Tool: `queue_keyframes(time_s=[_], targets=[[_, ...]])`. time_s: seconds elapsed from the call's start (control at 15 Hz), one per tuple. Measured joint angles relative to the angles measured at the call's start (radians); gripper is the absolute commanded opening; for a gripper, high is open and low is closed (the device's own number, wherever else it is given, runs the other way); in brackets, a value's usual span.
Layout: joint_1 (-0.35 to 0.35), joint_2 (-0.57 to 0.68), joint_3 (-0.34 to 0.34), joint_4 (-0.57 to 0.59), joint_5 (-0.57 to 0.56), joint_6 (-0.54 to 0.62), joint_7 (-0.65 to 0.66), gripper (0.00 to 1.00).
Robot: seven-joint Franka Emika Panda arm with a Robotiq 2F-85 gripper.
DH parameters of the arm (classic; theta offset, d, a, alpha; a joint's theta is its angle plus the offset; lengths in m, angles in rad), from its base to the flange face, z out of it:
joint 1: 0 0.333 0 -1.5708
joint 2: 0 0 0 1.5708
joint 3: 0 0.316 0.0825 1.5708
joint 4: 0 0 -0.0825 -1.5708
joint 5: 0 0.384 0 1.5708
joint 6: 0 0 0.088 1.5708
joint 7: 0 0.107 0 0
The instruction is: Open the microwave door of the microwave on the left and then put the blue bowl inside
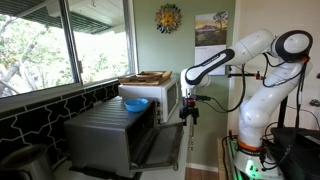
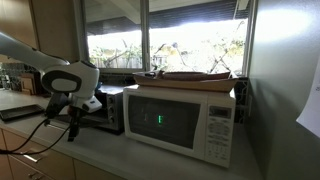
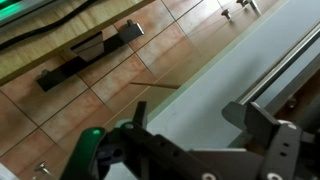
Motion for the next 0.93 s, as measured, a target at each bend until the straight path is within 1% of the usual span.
queue_keyframes(time_s=[0.2, 0.4, 0.6, 0.8, 0.93], targets=[[-0.028, -0.005, 0.022, 0.001, -0.089, -0.038, 0.060, 1.00], [-0.035, -0.010, 0.027, 0.006, -0.107, -0.046, 0.071, 1.00], [-0.027, -0.044, 0.027, 0.033, -0.084, -0.045, 0.071, 1.00], [-0.007, -0.098, 0.037, 0.086, -0.032, -0.045, 0.073, 1.00], [0.011, -0.125, 0.052, 0.141, 0.021, -0.046, 0.102, 1.00]])
